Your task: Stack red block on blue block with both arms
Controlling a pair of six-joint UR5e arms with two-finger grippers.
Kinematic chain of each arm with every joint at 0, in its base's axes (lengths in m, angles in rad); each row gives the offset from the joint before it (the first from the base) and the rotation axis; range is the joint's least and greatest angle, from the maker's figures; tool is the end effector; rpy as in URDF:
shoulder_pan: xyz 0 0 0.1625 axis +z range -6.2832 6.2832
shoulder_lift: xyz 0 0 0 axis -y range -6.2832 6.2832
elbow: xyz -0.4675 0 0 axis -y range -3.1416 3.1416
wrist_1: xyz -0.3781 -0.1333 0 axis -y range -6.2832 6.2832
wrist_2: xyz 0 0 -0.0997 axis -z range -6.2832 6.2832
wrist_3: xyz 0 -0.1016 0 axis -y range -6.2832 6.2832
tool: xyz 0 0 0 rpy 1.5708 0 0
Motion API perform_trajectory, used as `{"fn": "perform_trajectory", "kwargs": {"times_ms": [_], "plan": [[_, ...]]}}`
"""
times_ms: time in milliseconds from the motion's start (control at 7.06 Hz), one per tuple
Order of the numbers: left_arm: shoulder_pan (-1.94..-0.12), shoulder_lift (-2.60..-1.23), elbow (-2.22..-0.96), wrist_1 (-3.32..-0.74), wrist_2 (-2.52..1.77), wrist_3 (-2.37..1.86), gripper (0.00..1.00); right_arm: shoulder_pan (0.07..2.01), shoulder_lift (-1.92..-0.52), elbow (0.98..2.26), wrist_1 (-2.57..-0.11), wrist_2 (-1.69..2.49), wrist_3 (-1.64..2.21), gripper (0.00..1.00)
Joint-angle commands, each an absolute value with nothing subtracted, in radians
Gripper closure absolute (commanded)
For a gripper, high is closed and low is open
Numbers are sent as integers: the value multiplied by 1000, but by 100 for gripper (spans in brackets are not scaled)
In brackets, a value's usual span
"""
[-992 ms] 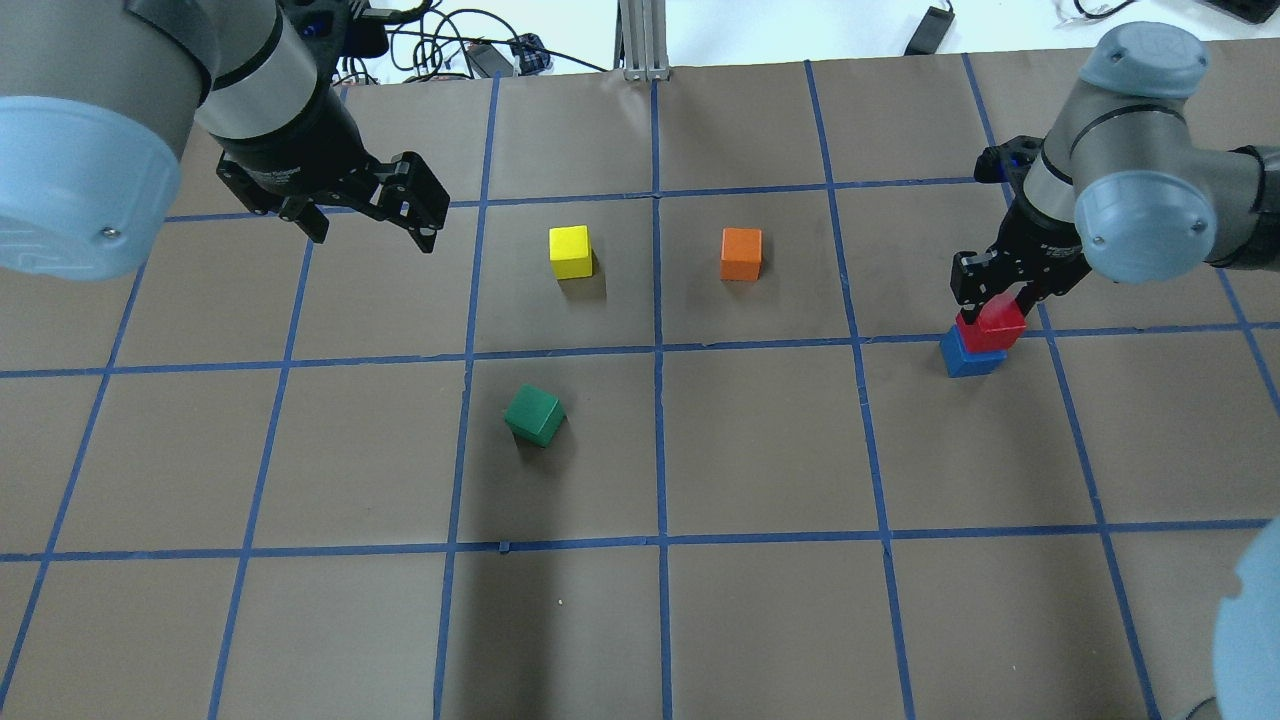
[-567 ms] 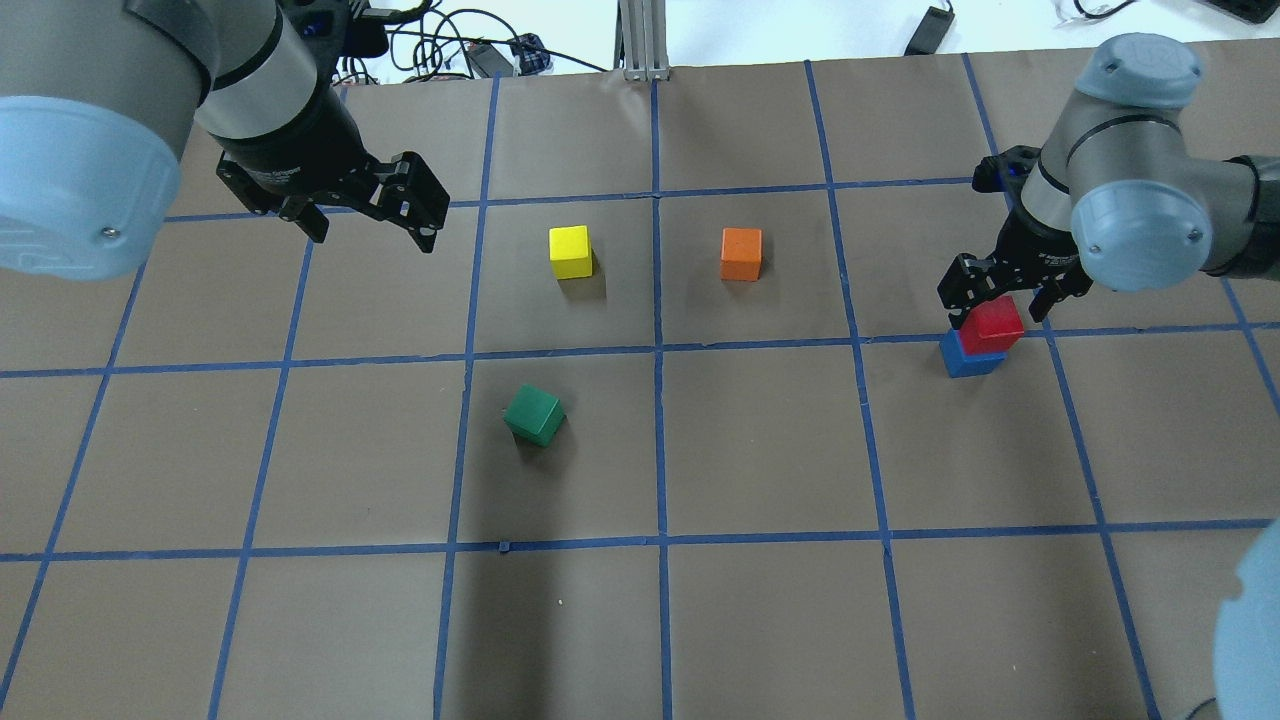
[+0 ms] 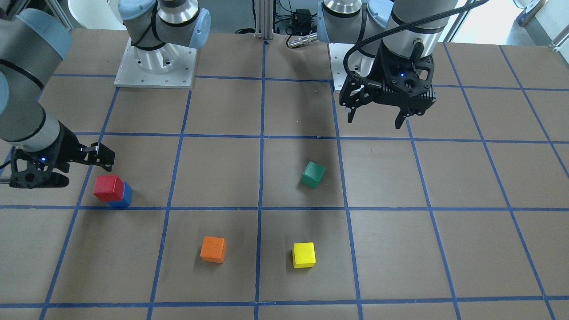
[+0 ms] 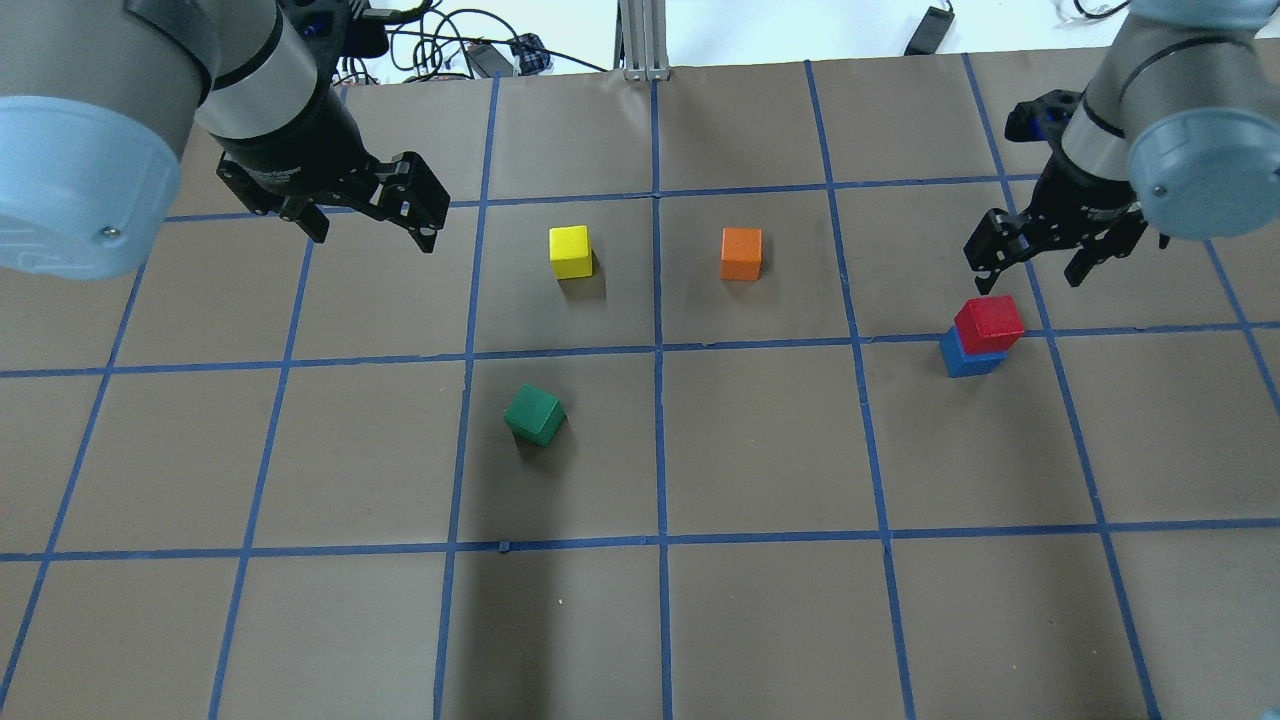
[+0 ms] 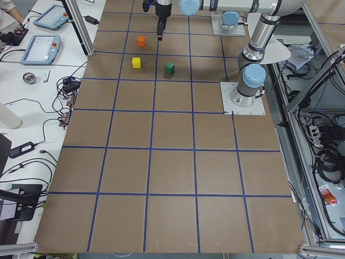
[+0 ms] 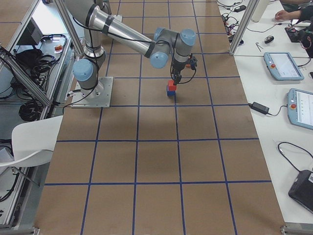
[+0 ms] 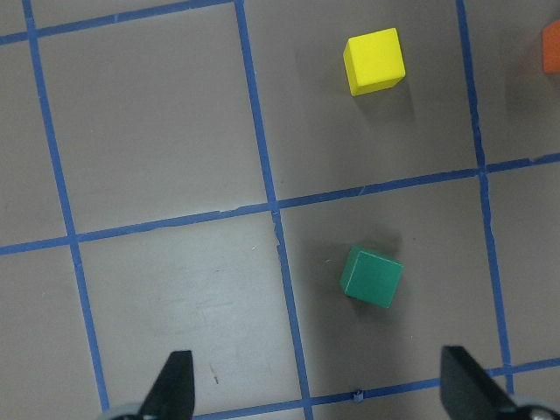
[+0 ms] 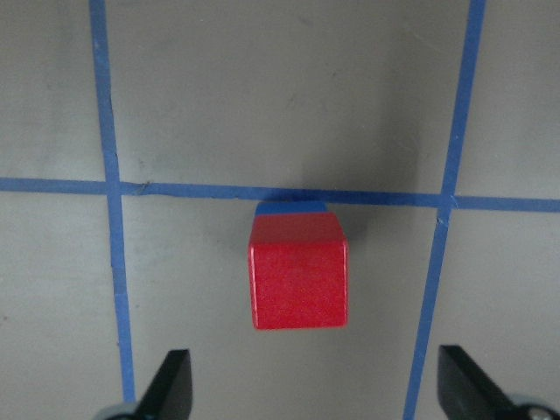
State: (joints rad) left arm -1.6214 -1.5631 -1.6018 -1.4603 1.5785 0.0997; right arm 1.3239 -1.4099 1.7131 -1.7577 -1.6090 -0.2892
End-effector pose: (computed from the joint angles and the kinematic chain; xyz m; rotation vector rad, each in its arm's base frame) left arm -0.1568 -0.4752 0.5286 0.2344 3.1200 -0.1362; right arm -0.0023 -0.5388 0.3987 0.0697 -3.1290 -0.1915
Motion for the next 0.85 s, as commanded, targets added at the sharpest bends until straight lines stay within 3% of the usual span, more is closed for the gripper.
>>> {"fn": "perform_trajectory", "kwargs": {"times_ms": [0, 708], "plan": [[-1621, -1563, -1601, -1460, 1580, 100, 0, 1328, -1537, 1632, -1564, -1608, -224, 0], [-1621, -1563, -1603, -1460, 1578, 100, 0, 1506, -1586, 1626, -1529, -1592, 30, 0]]}}
